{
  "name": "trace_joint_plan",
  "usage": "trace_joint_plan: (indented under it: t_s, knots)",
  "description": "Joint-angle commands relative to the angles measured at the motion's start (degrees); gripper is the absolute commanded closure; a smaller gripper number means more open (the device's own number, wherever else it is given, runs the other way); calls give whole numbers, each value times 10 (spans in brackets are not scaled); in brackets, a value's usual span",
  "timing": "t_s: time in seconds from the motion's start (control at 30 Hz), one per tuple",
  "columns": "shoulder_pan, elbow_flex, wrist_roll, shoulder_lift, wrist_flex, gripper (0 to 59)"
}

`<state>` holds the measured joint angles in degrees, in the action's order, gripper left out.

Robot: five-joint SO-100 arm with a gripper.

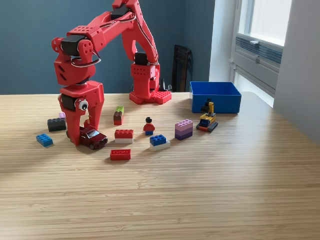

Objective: Grasp a lego block and put it in the bin.

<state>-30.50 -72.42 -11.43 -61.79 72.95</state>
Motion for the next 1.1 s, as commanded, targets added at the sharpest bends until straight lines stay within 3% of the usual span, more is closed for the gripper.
trace_joint_plan:
  t_s: [0.03,0.1,0.5,0.6,1.1]
  knots:
    - [3,47,-1,0,12,542]
    - [3,47,-4,2,12,585]
    - [4,7,3,-7,12,585]
    - [1,30,6,-13,39,586]
    - [81,31,30,-276,92,586]
